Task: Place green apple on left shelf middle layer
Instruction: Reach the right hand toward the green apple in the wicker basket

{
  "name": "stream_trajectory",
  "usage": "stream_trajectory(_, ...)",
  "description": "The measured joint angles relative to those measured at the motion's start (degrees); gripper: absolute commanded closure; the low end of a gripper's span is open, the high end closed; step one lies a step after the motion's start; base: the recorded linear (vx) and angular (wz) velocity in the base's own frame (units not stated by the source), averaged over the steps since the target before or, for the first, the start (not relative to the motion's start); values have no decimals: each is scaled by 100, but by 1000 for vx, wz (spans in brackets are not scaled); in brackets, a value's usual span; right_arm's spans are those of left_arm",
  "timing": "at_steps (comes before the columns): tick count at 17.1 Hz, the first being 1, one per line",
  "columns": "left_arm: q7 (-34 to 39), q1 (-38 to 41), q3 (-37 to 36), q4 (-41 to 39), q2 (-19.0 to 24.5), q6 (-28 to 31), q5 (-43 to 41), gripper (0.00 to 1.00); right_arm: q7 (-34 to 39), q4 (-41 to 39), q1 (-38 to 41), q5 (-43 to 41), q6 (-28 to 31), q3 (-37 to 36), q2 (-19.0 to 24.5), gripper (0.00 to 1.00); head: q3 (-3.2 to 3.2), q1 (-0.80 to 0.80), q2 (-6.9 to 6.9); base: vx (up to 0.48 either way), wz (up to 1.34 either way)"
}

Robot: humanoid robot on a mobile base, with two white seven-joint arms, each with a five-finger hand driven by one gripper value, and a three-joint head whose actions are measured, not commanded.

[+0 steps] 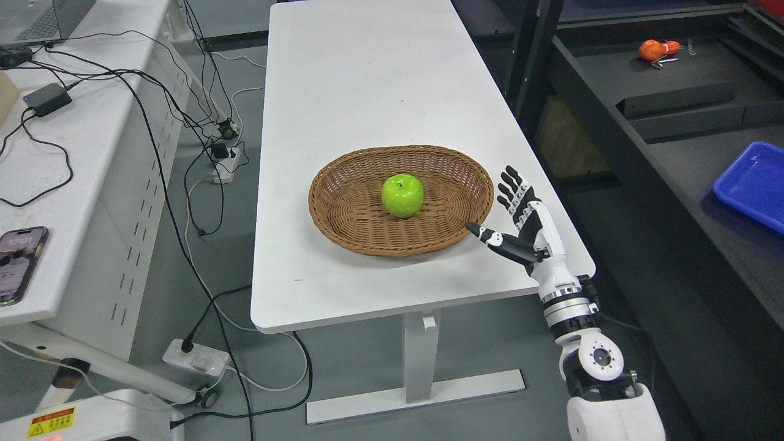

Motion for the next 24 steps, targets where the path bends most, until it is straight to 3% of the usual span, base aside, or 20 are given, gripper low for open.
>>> stream_trajectory(8, 0, 0, 0, 0, 0, 0, 0, 0, 36, -130, -35, 36, -204, -68, -3, 0, 0, 0, 0, 2, 0)
stream_trajectory(11, 0, 0, 0, -1, -1, 0, 0, 0, 515, -266, -255, 1382, -371, 337, -385, 0, 0, 0, 0, 0, 0)
stream_trajectory(14, 0, 0, 0, -1, -1, 0, 0, 0, 609, -348, -542, 2452, -57, 693, -703, 0, 0, 0, 0, 29, 6)
stream_trajectory(24, 1, -1, 0, 0, -1, -2, 0, 0, 1821, -147, -1852, 3726, 20, 1702, -1631, 0, 0, 0, 0, 93, -9)
